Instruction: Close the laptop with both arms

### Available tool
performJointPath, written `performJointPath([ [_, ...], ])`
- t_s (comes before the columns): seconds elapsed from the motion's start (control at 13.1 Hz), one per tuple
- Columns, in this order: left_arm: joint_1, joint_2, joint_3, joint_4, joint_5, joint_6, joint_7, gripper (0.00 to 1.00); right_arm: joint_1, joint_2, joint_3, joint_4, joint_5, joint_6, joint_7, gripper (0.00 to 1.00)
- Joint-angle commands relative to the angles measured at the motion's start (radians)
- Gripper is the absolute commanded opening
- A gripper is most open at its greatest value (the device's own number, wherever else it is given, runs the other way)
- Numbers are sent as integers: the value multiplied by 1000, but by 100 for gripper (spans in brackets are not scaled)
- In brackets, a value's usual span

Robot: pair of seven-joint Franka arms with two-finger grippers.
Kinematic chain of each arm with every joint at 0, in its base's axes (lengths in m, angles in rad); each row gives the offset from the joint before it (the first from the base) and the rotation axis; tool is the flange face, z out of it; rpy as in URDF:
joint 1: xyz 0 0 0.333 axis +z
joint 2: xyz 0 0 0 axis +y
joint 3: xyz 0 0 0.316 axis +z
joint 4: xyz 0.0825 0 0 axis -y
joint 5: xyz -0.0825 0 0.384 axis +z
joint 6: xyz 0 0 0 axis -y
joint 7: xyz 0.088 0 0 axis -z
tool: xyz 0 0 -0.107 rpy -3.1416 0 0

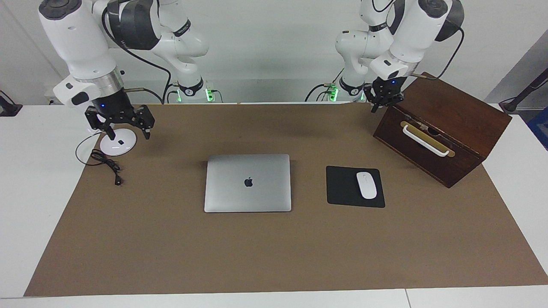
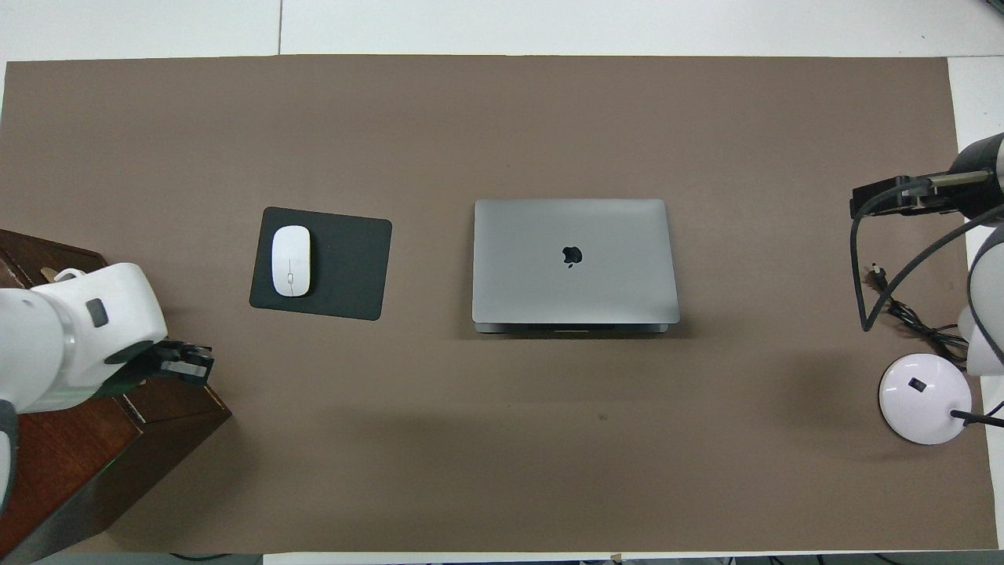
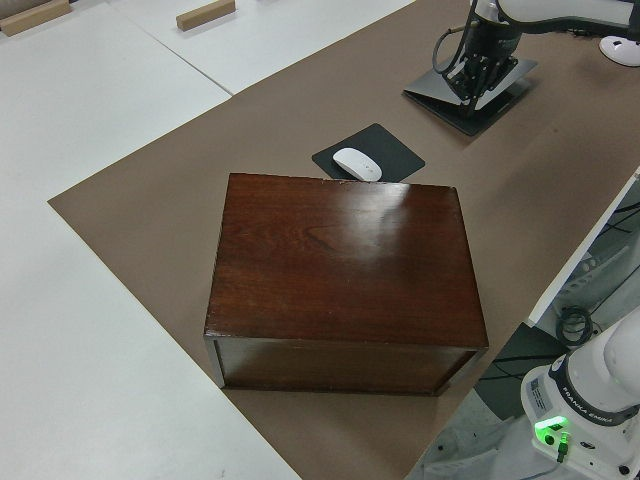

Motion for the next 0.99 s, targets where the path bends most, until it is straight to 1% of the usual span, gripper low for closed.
performJointPath([
  [0.0, 85, 6, -12, 70, 16, -41, 11, 63, -18, -19, 7, -13, 14, -12, 7, 100],
  [0.08, 115, 9, -11, 85, 16, -38, 11, 100, -18, -19, 7, -13, 14, -12, 10, 100],
  [0.23, 166, 21, -11, 129, 16, -36, 5, 100, -18, -19, 7, -15, 14, -12, 14, 100],
  [0.38, 214, 21, -11, 142, 16, -32, 3, 100, -17, -20, 8, -18, 14, -12, 16, 100],
  [0.61, 243, 32, -10, 163, 16, -20, 0, 100, -15, -21, 8, -18, 14, -11, 16, 100],
  [0.92, 244, 105, -11, 286, 15, -58, 0, 100, -15, -21, 8, -18, 14, -11, 16, 100],
])
